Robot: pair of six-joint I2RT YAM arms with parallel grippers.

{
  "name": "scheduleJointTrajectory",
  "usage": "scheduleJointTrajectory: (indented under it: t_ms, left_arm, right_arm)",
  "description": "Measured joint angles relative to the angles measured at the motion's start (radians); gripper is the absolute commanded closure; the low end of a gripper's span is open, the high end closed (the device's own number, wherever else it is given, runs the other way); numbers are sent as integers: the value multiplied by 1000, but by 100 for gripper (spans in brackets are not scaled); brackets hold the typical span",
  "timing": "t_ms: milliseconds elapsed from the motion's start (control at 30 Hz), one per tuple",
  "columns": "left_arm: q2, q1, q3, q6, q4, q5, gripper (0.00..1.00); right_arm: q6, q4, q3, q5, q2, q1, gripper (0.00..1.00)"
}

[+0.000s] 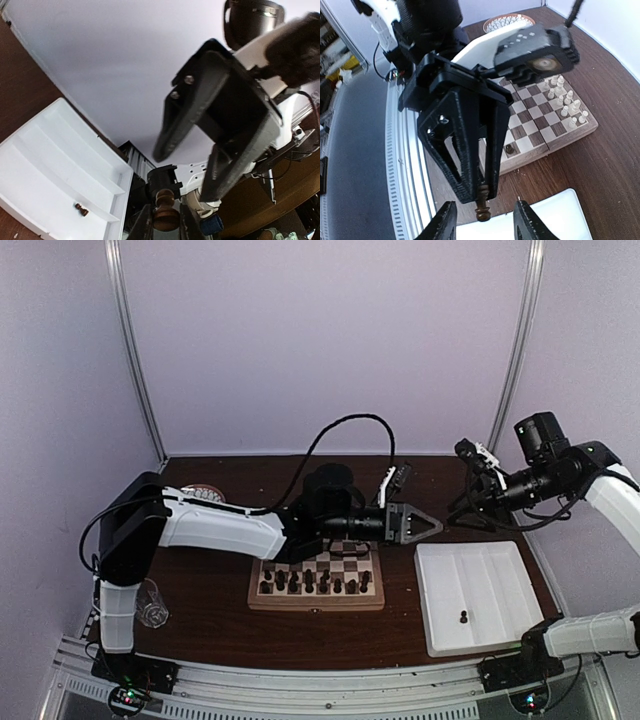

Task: Set up the chess pieces on the board
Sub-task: Pass from the left arm to the right

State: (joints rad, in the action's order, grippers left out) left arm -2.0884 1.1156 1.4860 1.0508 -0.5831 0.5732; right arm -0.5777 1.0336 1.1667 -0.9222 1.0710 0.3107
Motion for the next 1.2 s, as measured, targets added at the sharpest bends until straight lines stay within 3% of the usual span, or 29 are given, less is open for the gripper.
scheduleJointTrajectory:
  t_ms: [200,400,667,967,1200]
  left_arm:
    - [35,-13,-67,89,-220,-44,89]
    - [35,-22,-75,131,-310,-70,89]
    - [35,-23,-81,153,-344,-80,89]
    - [35,-23,-85,169,-374,-82,89]
    - [35,-24,-89,179,-392,-84,89]
  right_arm:
    - [117,-101,27,-130,54,-45,51]
    - [174,-142,36,-214,89,-48,51]
    - [196,-154,36,-267,86,-48,67]
    - [219,-173,34,-299,86,-48,66]
    - [235,-187,21,-309,86,-48,76]
